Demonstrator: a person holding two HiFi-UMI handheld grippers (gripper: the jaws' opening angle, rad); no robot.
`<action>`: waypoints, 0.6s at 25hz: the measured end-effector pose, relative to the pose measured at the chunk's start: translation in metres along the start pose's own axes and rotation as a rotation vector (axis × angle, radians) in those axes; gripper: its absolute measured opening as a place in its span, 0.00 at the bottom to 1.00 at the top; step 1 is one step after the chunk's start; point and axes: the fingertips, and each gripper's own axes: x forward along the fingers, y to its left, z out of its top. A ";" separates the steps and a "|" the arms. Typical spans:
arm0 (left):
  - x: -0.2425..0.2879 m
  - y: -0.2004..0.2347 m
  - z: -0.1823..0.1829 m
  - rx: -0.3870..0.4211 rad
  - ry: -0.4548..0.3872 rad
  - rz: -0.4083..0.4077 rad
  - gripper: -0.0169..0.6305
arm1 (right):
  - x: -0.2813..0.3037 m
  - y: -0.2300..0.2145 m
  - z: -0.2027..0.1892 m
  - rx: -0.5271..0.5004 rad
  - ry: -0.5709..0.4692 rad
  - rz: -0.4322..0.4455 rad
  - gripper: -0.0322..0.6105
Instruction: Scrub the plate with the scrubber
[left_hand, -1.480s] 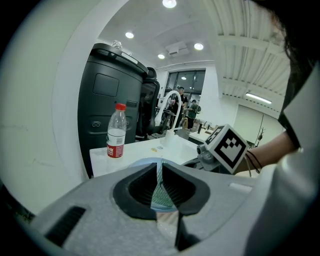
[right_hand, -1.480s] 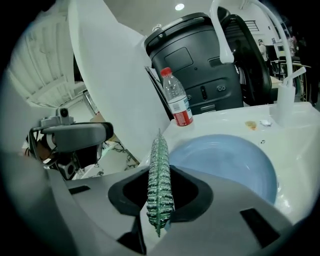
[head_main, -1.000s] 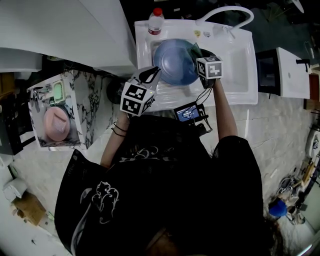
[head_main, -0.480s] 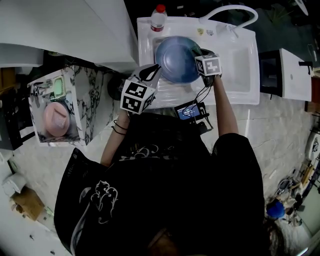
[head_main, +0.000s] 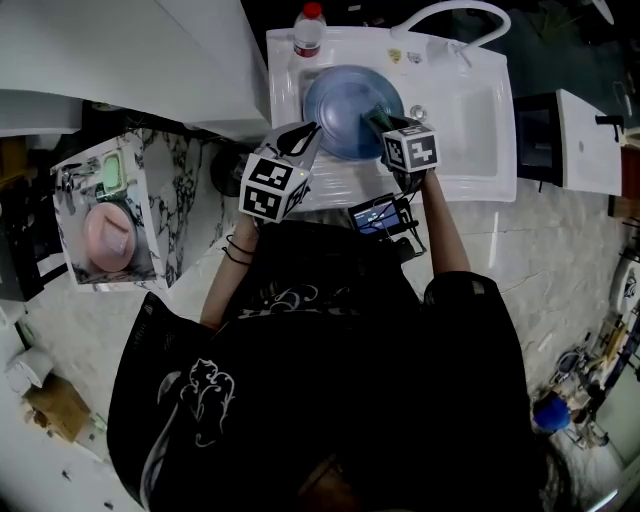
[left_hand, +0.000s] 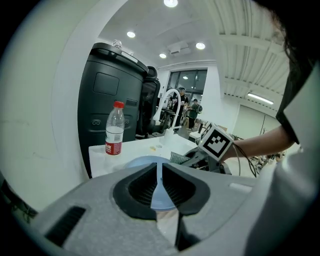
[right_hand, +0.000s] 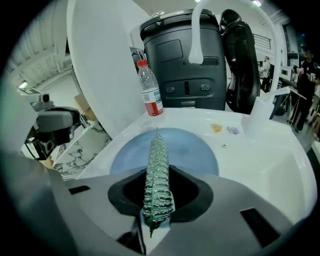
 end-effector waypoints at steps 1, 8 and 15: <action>0.001 -0.001 0.000 0.001 -0.001 -0.001 0.08 | -0.002 0.007 -0.002 0.014 -0.001 0.027 0.19; 0.004 -0.011 0.000 0.002 -0.006 0.005 0.08 | -0.002 0.061 -0.005 0.050 -0.030 0.199 0.19; 0.004 -0.021 0.001 -0.012 -0.022 0.036 0.08 | 0.000 0.085 -0.001 -0.015 -0.034 0.235 0.19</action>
